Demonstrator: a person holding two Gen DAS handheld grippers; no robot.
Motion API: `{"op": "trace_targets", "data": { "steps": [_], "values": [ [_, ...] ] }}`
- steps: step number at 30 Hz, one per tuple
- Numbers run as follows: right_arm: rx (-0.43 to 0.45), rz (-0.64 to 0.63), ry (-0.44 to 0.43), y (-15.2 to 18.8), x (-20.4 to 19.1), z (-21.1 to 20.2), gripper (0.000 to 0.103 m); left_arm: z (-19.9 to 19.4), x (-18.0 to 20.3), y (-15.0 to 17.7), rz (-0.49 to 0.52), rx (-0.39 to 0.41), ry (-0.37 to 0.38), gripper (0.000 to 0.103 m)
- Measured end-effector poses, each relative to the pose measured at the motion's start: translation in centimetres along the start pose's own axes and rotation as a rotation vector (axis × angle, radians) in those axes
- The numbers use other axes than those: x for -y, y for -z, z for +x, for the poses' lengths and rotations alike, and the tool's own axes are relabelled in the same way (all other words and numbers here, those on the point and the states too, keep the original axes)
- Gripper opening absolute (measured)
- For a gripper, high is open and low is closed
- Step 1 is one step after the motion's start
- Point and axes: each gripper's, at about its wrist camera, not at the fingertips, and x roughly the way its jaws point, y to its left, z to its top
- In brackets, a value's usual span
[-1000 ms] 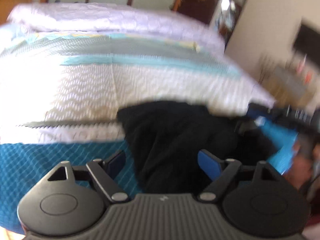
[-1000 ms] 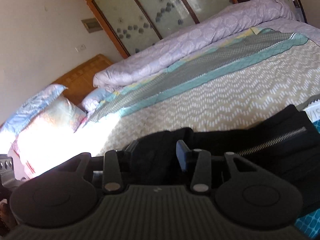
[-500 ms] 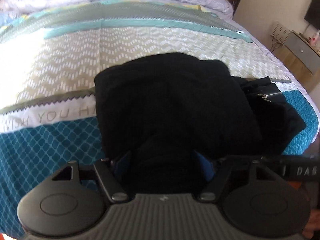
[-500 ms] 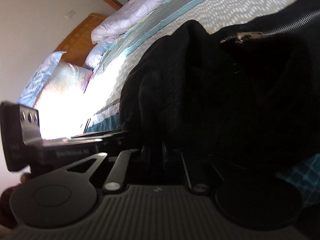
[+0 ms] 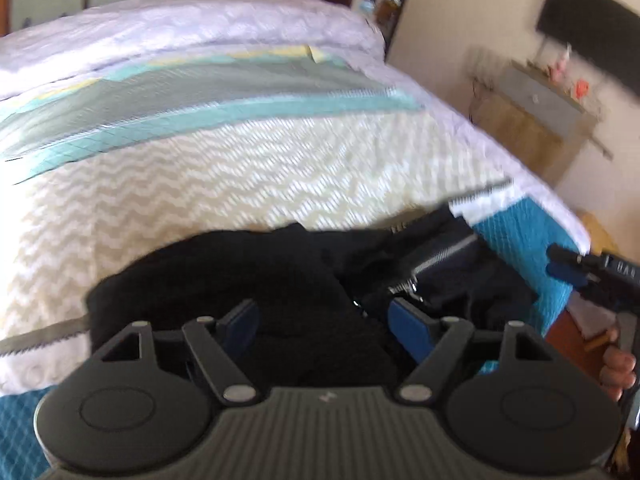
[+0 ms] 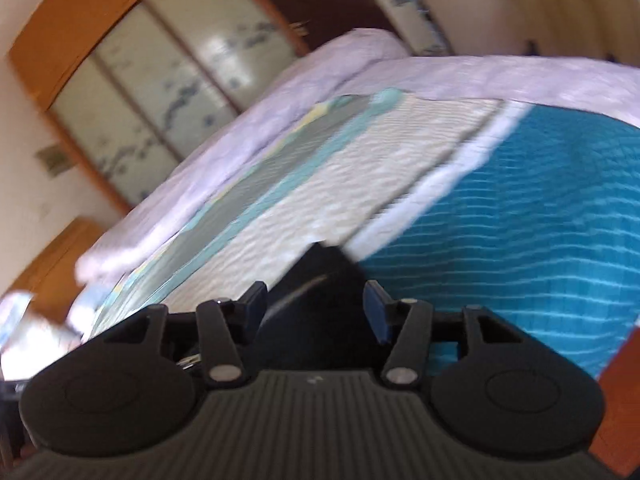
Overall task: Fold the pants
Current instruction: 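Grasp the folded black pants bundle with the left gripper and lift it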
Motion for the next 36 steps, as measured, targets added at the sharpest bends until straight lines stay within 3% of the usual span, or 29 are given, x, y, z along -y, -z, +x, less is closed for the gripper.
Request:
{"op": "trace_targets", "data": {
  "steps": [3,6,7,8,9,10,11,14,18,21,23,27,31,34,36],
  "values": [
    [-0.024,0.081,0.019,0.2,3.1,0.9,0.057,4.7,1.1,0.5,0.031,-0.157,-0.105,0.075],
    [-0.102,0.1,-0.007,1.4,3.6,2.4,0.057,5.7,1.5,1.5,0.072,-0.152,-0.146,0.084],
    [-0.15,0.1,-0.025,2.0,3.1,3.3,0.053,5.5,1.6,1.4,0.072,-0.154,-0.149,0.084],
    [-0.191,0.099,-0.026,2.6,2.7,4.3,0.04,5.1,1.6,1.4,0.062,-0.157,-0.147,0.082],
    [-0.2,0.082,-0.014,2.9,2.2,4.3,0.035,4.5,1.4,1.2,0.046,-0.154,-0.133,0.079],
    [-0.198,0.04,0.006,3.0,1.4,4.3,0.02,3.6,1.2,0.9,0.027,-0.138,-0.106,0.078],
    [-0.2,0.001,0.006,2.7,0.5,3.8,0.014,2.5,0.9,0.6,0.002,-0.114,-0.069,0.077],
    [-0.119,-0.035,-0.048,1.6,-2.4,2.1,0.014,-1.8,-1.5,-0.3,-0.108,0.002,0.02,0.081],
    [-0.047,-0.196,-0.162,1.6,-9.5,0.6,0.013,-6.6,-5.6,-0.8,-0.258,0.114,0.034,0.084],
    [-0.042,-0.357,-0.274,3.4,-16.3,0.8,0.014,-9.1,-8.4,0.1,-0.344,0.168,0.03,0.085],
    [-0.089,-0.451,-0.35,5.3,-20.3,1.7,0.014,-10.1,-10.1,1.2,-0.387,0.186,0.015,0.086],
    [-0.232,-0.675,-0.436,11.4,-26.4,4.9,0.014,-10.1,-13.3,4.2,-0.48,0.157,-0.016,0.087],
    [-0.412,-0.777,-0.446,17.3,-28.2,8.7,0.014,-9.1,-15.9,7.6,-0.572,0.089,-0.032,0.087],
    [-0.425,-0.837,-0.428,19.1,-28.2,9.9,0.015,-8.0,-16.8,8.9,-0.594,0.054,-0.044,0.087],
    [-0.418,-0.832,-0.44,18.0,-28.2,9.5,0.024,-7.5,-16.9,9.1,-0.6,0.043,-0.035,0.087]
  ]
}}
